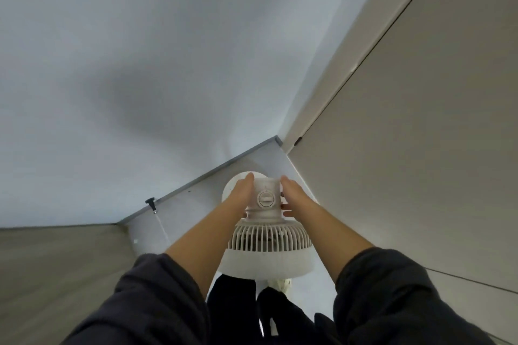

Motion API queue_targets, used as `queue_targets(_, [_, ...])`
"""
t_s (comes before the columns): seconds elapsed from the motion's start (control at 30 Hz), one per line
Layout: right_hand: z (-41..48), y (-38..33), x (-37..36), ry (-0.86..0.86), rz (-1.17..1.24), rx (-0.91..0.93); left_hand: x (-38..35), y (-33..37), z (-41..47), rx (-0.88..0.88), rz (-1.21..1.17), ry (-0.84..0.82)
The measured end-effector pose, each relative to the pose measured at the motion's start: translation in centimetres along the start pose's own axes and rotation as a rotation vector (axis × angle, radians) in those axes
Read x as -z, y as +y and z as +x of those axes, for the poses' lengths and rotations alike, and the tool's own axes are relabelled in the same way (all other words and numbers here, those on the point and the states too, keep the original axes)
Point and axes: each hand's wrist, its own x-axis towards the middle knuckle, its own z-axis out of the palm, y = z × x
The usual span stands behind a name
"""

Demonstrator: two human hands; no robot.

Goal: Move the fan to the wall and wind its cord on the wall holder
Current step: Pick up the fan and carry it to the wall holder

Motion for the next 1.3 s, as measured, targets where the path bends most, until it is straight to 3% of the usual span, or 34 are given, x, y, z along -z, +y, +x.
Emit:
queue_targets(0.2, [3.0, 0.9, -1.3, 0.018, 0.188, -0.164, -0.3, -0.3, 1.3, 0.142, -0.241, -0.055])
queue_targets(0.6, [6.9, 2.2, -2.5, -0.023, 0.369, -0.204, -0.7, -1.2, 6.1, 0.226, -0.285, -0.023])
queue_targets(0.87, [7.0, 2.3, -2.9, 0.0, 0.399, -0.21, -1.2, -2.3, 6.4, 0.212, -0.373, -0.053])
queue_targets(1.03, [6.1, 2.5, -3.5, -0.024, 0.396, -0.22, -2.2, -5.1, 9.3, 0.219, -0.42, 0.033])
queue_targets(1.3, [2.9, 3.0, -2.9, -0.065, 0.308, -0.155, -2.4, -4.5, 2.0, 0.159, -0.556, 0.107])
